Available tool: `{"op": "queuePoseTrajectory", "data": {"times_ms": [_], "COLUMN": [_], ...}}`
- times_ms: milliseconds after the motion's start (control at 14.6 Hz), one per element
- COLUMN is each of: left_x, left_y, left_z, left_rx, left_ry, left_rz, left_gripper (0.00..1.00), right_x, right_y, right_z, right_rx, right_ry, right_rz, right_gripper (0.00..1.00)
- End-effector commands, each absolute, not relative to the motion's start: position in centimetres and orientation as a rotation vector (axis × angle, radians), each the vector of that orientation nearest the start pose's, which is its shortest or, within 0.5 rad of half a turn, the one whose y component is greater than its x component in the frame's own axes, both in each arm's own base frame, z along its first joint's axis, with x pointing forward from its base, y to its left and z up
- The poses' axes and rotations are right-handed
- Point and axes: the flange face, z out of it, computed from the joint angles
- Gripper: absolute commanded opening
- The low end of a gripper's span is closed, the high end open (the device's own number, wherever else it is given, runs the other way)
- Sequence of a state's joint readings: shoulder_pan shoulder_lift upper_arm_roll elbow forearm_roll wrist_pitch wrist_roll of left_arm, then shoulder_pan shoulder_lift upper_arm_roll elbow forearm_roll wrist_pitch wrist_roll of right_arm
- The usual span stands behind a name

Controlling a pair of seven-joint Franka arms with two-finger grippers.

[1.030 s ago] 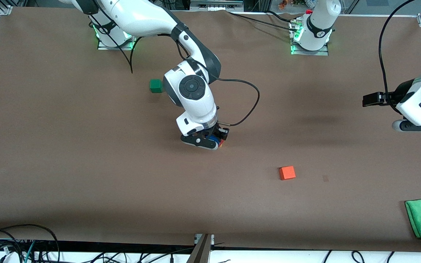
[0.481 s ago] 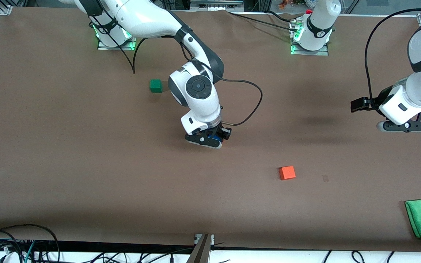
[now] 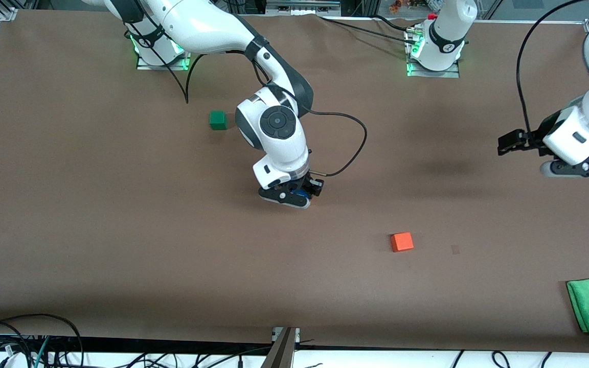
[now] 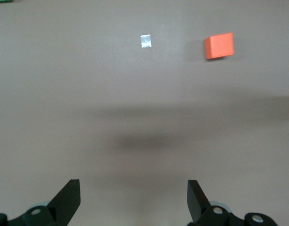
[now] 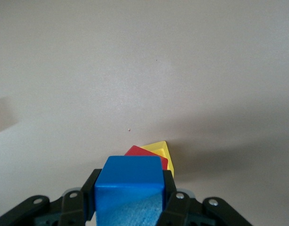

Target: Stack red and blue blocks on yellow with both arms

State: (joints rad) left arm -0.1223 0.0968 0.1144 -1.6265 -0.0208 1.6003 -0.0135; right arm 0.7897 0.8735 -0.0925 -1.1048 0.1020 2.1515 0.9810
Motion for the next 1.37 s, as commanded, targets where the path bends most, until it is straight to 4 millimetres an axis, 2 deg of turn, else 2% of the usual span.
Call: {"op": "queuePoseTrajectory", "data": {"times_ms": [0,69,137,206,412,618,755,962,1030,1099,1168,1305], "left_x": [56.9,56.4,55.9,55.3,55.1,55.4,55.6,56.4,56.8,57.3,58.0,58.4], "left_y": [-1.5,-1.6,-2.9,-3.2,-4.5,-4.1,-4.1,-3.3,-1.8,0.2,1.4,1.5], "left_z": [60.3,61.2,61.8,62.4,62.6,62.3,61.9,60.9,60.3,59.9,60.1,59.8], "left_rx": [-3.172,-3.171,-3.172,-3.175,-3.170,-3.168,-3.156,-3.159,-3.162,-3.169,-3.176,-3.179], "left_ry": [0.002,0.007,0.045,0.038,0.012,0.004,-0.001,-0.006,-0.037,-0.093,-0.118,-0.100], "left_rz": [0.219,0.239,0.243,0.232,0.238,0.243,0.250,0.257,0.272,0.274,0.228,0.214], "left_gripper": [1.00,1.00,1.00,1.00,1.00,1.00,1.00,1.00,1.00,1.00,1.00,1.00], "right_x": [58.5,58.4,58.4,58.3,58.4,58.7,59.3,62.2,63.4,64.8,66.2,67.8], "right_y": [53.2,53.2,53.3,53.4,53.4,52.9,51.8,46.7,44.2,40.9,37.3,31.1], "right_z": [30.4,30.3,30.4,30.2,30.4,31.1,33.2,40.2,42.9,44.9,46.7,50.3], "right_rx": [-2.969,-2.971,-2.966,-2.964,-2.963,-2.962,-2.962,-2.934,-2.923,-2.914,-2.909,-2.871], "right_ry": [0.451,0.457,0.467,0.469,0.470,0.479,0.502,0.563,0.560,0.576,0.583,0.548], "right_rz": [-0.191,-0.194,-0.199,-0.200,-0.203,-0.203,-0.193,-0.203,-0.215,-0.205,-0.180,-0.139], "right_gripper": [0.41,0.47,0.52,0.59,1.00,1.00,1.00,1.00,1.00,1.00,1.00,1.00]}}
